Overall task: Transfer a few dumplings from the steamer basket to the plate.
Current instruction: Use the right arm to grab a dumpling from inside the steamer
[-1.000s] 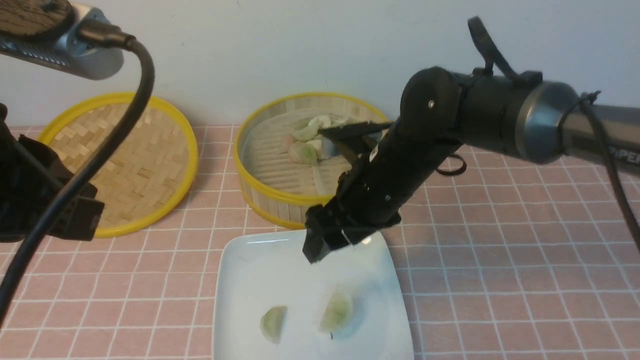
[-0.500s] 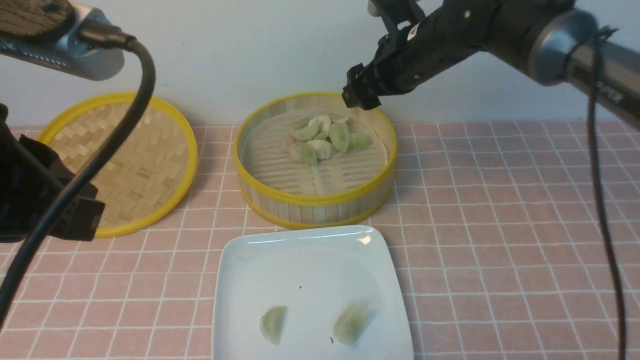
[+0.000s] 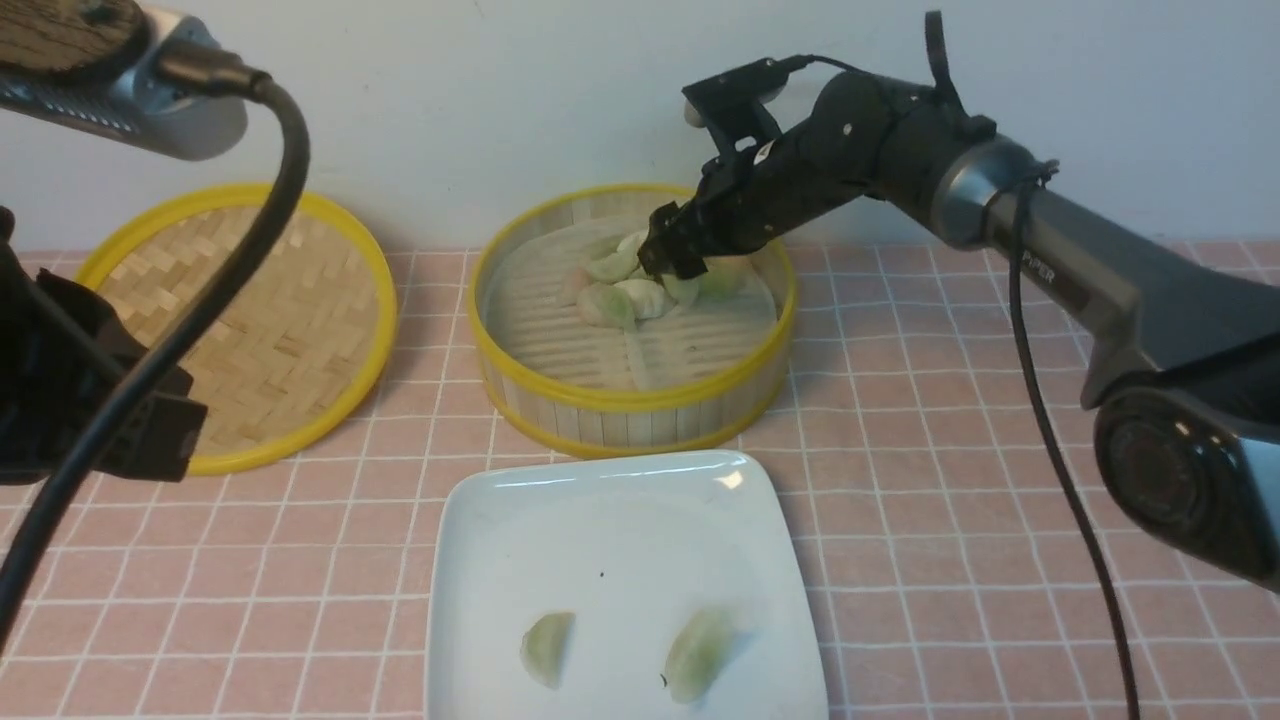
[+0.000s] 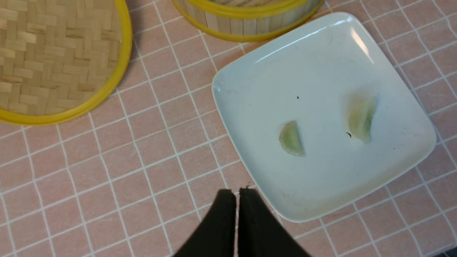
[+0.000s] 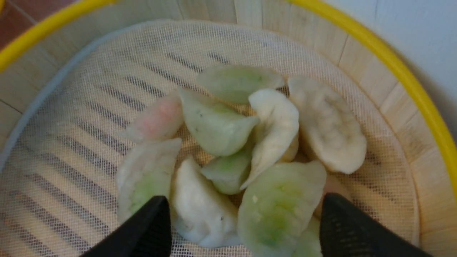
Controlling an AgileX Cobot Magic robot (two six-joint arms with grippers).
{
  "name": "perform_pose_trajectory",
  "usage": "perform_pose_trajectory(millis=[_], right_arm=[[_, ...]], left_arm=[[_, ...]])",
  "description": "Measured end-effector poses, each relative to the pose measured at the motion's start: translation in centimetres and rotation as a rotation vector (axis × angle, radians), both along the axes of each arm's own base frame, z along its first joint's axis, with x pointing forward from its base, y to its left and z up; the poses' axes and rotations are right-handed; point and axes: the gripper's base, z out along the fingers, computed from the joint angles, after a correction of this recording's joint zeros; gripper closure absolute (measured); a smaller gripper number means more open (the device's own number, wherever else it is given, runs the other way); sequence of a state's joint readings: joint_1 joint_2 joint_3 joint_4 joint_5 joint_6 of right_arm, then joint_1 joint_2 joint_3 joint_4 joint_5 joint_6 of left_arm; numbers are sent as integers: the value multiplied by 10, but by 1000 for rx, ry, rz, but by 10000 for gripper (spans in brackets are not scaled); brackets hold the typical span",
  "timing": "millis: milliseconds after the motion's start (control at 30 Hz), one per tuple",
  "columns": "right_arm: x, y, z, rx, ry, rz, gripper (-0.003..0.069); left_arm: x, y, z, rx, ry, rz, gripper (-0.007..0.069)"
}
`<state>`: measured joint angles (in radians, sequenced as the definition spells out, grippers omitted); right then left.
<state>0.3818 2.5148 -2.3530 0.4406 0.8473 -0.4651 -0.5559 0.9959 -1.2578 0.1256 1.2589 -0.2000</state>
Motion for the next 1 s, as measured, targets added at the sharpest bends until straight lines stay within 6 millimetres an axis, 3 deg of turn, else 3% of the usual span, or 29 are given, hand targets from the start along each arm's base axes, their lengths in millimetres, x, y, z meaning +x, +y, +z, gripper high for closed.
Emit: perform_pose_trajectory(millis=[367, 667, 1000], right_arm=[[3, -6, -13, -167, -80, 113, 152], [9, -23, -15, -270, -127, 157, 152], [11, -18, -43, -256, -110, 234, 154]], left_arm=[[0, 0, 0, -1, 0, 0, 631], [0, 0, 0, -1, 0, 0, 631], [0, 0, 0, -2, 1, 1, 631]])
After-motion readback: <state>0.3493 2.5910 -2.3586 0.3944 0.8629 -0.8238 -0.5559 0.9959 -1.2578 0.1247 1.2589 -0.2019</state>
